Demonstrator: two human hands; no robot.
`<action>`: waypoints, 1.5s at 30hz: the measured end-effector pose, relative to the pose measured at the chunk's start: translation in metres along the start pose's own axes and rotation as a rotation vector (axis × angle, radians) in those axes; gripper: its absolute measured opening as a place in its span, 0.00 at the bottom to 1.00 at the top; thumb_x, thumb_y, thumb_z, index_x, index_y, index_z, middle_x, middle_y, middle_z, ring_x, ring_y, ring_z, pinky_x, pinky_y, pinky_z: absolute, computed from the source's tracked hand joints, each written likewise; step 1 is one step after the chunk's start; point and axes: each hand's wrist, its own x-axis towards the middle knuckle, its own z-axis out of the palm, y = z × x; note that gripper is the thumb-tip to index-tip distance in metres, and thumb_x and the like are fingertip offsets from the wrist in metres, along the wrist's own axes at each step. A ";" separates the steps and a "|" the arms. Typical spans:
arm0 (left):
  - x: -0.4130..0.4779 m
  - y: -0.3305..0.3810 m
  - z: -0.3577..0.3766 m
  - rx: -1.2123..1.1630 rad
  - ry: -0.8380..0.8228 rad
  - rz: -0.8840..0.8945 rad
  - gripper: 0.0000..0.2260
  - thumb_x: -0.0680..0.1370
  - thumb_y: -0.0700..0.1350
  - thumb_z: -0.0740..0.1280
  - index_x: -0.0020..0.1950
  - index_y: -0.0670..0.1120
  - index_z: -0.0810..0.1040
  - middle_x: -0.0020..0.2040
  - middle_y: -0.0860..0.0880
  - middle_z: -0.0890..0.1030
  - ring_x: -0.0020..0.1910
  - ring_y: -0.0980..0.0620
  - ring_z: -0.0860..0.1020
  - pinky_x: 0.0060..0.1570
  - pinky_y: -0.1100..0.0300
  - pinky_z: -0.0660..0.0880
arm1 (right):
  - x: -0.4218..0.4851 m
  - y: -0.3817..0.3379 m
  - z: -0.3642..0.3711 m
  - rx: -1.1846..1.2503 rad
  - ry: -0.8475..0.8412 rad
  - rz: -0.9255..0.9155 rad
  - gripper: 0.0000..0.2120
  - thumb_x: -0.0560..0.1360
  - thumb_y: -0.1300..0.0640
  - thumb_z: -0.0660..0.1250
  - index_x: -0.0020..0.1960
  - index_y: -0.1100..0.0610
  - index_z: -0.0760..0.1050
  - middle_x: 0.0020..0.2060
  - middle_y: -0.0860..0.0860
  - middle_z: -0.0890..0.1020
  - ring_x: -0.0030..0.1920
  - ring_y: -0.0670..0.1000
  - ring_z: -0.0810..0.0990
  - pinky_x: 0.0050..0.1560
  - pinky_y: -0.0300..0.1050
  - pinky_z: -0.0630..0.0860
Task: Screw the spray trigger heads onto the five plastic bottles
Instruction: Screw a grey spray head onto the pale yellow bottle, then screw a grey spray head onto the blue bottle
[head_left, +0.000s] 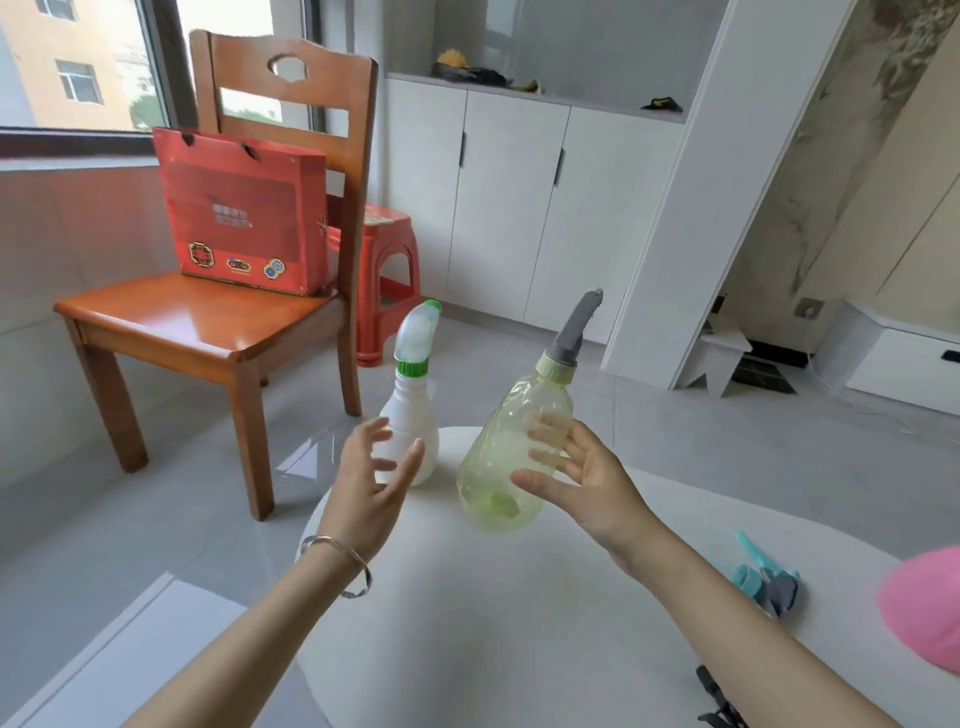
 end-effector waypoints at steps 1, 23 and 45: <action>0.007 -0.008 -0.004 0.034 0.033 0.025 0.25 0.75 0.53 0.66 0.69 0.47 0.64 0.64 0.49 0.69 0.54 0.50 0.75 0.48 0.58 0.75 | 0.007 0.004 0.004 -0.006 0.008 0.002 0.33 0.60 0.50 0.78 0.63 0.43 0.70 0.61 0.41 0.77 0.60 0.41 0.77 0.49 0.33 0.76; 0.074 -0.074 0.002 0.015 -0.230 0.080 0.23 0.74 0.52 0.69 0.66 0.59 0.63 0.59 0.58 0.74 0.57 0.58 0.72 0.55 0.62 0.68 | 0.074 0.066 0.028 -0.128 -0.059 0.056 0.33 0.68 0.56 0.76 0.65 0.37 0.65 0.64 0.37 0.70 0.66 0.38 0.67 0.50 0.25 0.72; 0.055 -0.062 0.001 0.101 -0.211 0.048 0.31 0.75 0.54 0.67 0.74 0.49 0.59 0.71 0.47 0.68 0.70 0.49 0.65 0.66 0.58 0.63 | 0.062 0.052 0.030 -0.246 -0.055 0.003 0.35 0.68 0.50 0.75 0.67 0.38 0.60 0.63 0.28 0.66 0.69 0.39 0.63 0.73 0.44 0.57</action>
